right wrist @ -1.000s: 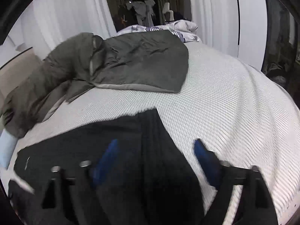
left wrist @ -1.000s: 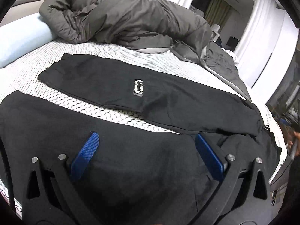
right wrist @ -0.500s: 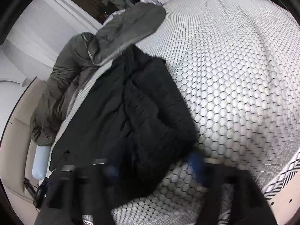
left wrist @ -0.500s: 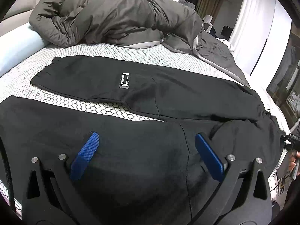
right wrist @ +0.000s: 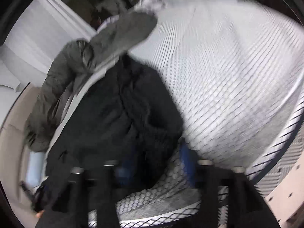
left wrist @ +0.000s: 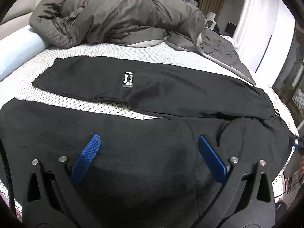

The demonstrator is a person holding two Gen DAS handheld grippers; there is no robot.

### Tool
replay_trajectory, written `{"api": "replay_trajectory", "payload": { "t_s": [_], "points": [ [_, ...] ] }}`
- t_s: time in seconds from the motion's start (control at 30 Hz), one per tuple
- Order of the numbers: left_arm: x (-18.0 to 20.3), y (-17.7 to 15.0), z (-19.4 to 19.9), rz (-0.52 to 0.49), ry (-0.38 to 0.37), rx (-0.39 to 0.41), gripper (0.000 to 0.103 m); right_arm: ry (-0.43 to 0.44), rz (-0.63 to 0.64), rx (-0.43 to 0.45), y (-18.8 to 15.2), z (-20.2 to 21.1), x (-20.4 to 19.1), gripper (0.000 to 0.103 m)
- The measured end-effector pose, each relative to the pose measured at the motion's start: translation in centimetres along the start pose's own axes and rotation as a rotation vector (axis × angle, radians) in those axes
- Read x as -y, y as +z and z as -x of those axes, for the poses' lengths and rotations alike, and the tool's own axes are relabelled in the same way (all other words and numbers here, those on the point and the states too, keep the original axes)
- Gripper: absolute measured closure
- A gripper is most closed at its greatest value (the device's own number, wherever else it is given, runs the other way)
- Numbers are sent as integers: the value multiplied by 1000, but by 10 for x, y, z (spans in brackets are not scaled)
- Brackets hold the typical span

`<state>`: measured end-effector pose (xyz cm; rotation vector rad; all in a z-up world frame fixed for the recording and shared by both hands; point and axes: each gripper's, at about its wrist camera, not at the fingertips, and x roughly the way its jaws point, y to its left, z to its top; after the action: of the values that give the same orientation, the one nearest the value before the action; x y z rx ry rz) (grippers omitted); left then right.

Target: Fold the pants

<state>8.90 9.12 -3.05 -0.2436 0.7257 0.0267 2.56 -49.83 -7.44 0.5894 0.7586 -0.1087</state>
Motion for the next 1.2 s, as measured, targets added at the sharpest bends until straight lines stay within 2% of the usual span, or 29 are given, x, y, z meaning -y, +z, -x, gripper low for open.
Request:
{"api": "replay_trajectory", "payload": {
  "t_s": [0.03,0.1,0.2,0.3,0.37,0.4,0.43,0.47,0.5,0.53,0.63,0.77,0.87,0.9,0.93,0.97,1.0,1.03,1.1,1.2],
  "points": [
    [4,1,0,-18,-14,-3,1,-33,20,54,-1,13,-4,33],
    [23,5,-5,-108,-42,-32,1,-59,83,99,-2,33,-12,25],
    [57,8,-22,-280,-21,-97,3,-14,132,107,-3,44,-28,21],
    [80,9,-38,-327,-101,-161,6,17,166,92,0,42,-41,21],
    [92,6,-50,-380,-39,-184,33,24,191,77,0,39,-50,21],
    [95,4,-59,-406,4,-202,59,30,202,68,0,37,-54,21],
    [95,3,-68,-400,-13,-231,79,34,209,60,-1,32,-58,21],
    [93,3,-74,-372,-50,-247,88,37,214,53,-1,27,-63,21],
    [92,3,-77,-367,-39,-242,100,40,218,46,-3,26,-64,21],
    [91,3,-78,-368,-30,-235,103,44,221,41,-3,22,-66,21],
    [74,13,-77,-283,-81,-225,103,53,225,35,0,9,-71,21],
    [56,23,-85,-218,-79,-238,100,60,219,35,3,1,-76,21],
    [49,25,-73,-175,-98,-199,95,57,209,30,1,4,-74,21],
    [45,26,-62,-153,-91,-174,86,60,213,30,-2,7,-73,21],
    [43,26,-55,-141,-85,-159,69,65,222,32,-5,9,-75,21],
    [39,24,-43,-119,-90,-131,58,67,245,33,-9,11,-79,21],
    [35,23,-28,-87,-107,-89,37,66,272,36,-14,11,-85,20],
    [35,21,-18,-70,-117,-60,23,64,310,37,-19,10,-94,19],
    [41,13,0,-62,-128,-1,20,86,417,6,-33,0,-121,19],
    [63,-7,4,-144,-165,-7,19,127,583,-40,-60,-21,-172,18]
  ]
}}
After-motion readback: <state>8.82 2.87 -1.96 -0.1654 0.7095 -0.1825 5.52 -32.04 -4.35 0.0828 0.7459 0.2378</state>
